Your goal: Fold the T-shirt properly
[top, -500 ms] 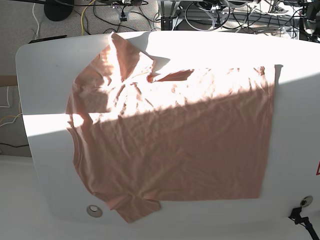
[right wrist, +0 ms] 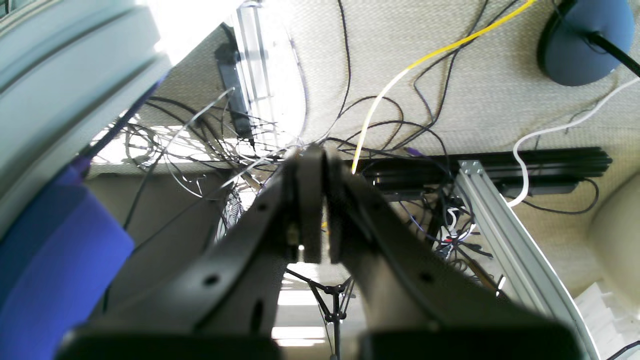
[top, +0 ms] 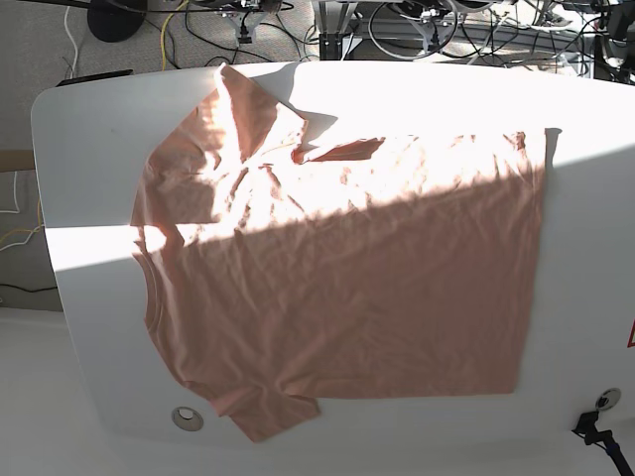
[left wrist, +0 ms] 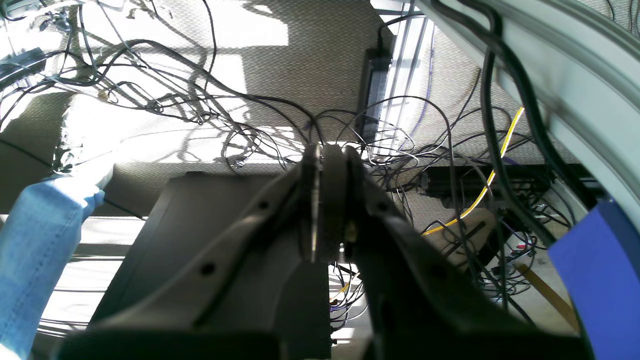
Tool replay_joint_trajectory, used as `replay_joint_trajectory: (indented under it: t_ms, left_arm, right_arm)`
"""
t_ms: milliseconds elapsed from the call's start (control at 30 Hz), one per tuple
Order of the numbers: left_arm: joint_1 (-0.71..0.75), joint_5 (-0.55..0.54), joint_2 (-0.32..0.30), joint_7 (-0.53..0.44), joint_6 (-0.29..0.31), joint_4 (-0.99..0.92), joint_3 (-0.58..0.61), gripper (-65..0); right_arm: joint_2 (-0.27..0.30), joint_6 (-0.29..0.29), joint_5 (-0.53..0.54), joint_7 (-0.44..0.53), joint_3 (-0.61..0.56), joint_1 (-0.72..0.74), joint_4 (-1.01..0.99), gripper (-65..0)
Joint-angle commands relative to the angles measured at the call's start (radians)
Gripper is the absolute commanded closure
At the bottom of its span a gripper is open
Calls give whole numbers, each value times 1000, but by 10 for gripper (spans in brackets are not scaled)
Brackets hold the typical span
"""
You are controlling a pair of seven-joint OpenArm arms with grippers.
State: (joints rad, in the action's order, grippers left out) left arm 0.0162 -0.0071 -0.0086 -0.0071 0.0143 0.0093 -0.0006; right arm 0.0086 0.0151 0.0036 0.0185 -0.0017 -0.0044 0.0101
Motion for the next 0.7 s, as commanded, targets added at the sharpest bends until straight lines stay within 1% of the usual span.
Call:
replay_joint_trajectory:
  t_ms: [0,333,467,500,667]
  left_arm:
    - [0,6,1,1,-4,0,3,-8]
    - [-3,2,0,8,-2,-1,1,-11]
    - [1,6,-1,53,-1,-8,-3,-51]
    - [4,1,-2,35,4,6,9,-32]
    - [9,7,-2,27,2,0,9,-33]
  right_arm:
    - [1,2,-1,-2,-2,-3,-4,-3]
    - [0,1,-1,-2,-1,-5,-4,-3]
    - [1,5,1,-4,-3,-11,-4,-3]
    - [7,18,-7,-2,-8,-10,-10,-8]
    - [8,13,-6,-3,-9,-8,-9,-7]
